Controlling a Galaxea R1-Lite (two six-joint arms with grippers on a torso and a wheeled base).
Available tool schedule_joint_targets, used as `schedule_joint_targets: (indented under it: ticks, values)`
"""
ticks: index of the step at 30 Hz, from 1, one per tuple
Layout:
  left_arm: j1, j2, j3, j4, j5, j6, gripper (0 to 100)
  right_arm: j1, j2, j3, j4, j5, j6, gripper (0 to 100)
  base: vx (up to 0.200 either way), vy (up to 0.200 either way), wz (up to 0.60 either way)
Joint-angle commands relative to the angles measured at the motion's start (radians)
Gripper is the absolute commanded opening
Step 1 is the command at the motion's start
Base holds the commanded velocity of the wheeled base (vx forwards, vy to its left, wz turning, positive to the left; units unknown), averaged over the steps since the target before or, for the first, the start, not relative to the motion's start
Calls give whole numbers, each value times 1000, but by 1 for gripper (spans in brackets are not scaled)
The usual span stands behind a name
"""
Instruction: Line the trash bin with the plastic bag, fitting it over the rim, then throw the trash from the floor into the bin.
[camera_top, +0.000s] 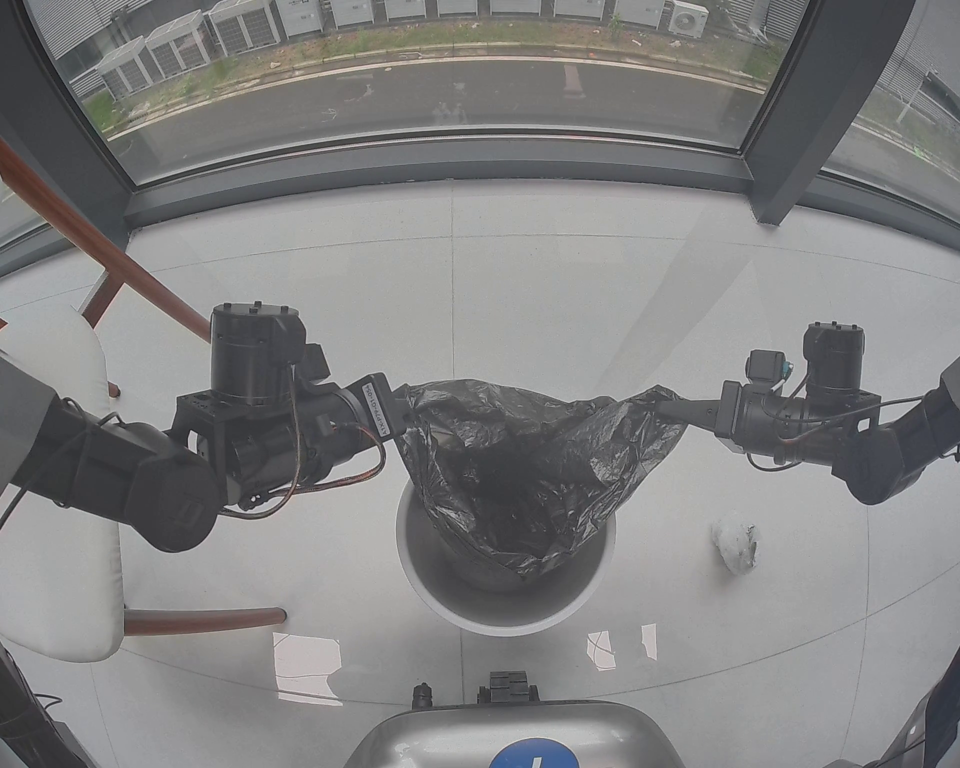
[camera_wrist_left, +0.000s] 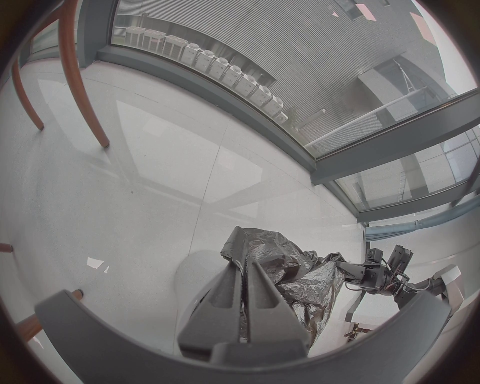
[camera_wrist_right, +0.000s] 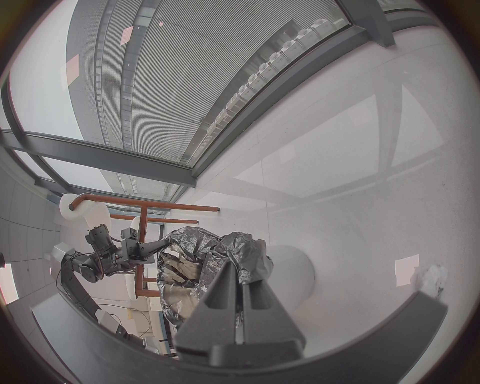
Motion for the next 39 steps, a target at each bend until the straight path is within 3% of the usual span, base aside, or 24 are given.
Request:
schedule_joint_targets:
  ticks: [1, 6, 16, 29, 39]
  values:
    - [11, 50, -35, -35, -9, 8, 0, -2, 61, -60, -1, 0, 0, 0, 0, 0, 0]
    - [28, 105, -64, -86, -18, 60, 0, -8, 103, -106, -1, 0, 0, 0, 0, 0, 0]
    - [28, 193, -95, -113, -18, 57, 0, -43, 141, -127, 1, 0, 2, 0, 0, 0, 0]
    - [30, 242, -15, -113, -13, 57, 0, -40, 186, -77, 1, 0, -4, 0, 0, 0, 0]
    - [30, 187, 76, -115, -23, 57, 0, -1, 126, 64, -4, 0, -11, 0, 0, 0, 0]
